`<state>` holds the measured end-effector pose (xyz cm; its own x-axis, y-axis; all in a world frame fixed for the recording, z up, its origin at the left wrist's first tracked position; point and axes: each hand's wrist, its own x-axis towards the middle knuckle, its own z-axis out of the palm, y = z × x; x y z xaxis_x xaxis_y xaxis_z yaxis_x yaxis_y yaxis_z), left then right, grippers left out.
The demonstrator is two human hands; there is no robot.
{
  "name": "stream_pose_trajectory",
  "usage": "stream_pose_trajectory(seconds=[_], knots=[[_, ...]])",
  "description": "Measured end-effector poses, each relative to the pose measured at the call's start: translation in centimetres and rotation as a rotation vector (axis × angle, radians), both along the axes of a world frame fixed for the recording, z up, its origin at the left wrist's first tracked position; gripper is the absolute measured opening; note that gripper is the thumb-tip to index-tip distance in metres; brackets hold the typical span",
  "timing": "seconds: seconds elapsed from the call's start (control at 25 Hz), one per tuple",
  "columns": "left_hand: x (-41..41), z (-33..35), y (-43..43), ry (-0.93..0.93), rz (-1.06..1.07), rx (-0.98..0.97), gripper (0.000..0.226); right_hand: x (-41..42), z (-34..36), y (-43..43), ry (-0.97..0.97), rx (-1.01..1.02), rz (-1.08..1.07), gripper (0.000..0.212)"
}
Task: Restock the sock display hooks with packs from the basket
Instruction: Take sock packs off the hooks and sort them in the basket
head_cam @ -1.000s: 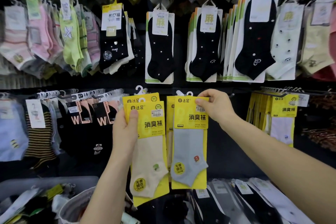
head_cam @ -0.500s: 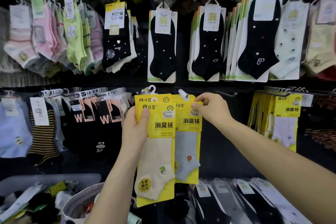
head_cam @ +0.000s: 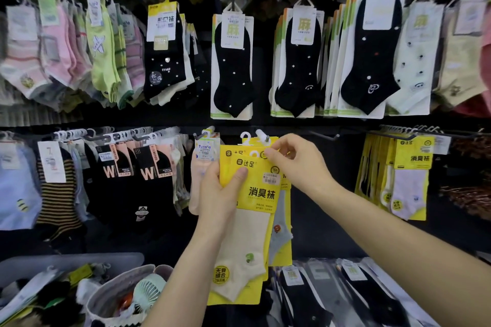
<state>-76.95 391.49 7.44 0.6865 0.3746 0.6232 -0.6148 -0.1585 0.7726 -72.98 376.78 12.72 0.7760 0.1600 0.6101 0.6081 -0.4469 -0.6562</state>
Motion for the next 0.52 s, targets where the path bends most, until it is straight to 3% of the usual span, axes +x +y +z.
stream_pose_trajectory(seconds=[0.16, 0.36, 0.52], knots=[[0.5, -0.7, -1.2, 0.033, -0.021, -0.011, 0.009, -0.2, 0.2, 0.4, -0.058, -0.203, -0.043, 0.015], [1.1, -1.0, -0.9, 0.075, 0.028, -0.023, 0.008, 1.4, 1.0, -0.6, 0.085, 0.003, -0.017, 0.016], [1.1, -0.8, 1.4, 0.046, 0.109, -0.083, 0.015, 3.0, 2.2, -0.5, 0.099, 0.030, -0.051, 0.017]])
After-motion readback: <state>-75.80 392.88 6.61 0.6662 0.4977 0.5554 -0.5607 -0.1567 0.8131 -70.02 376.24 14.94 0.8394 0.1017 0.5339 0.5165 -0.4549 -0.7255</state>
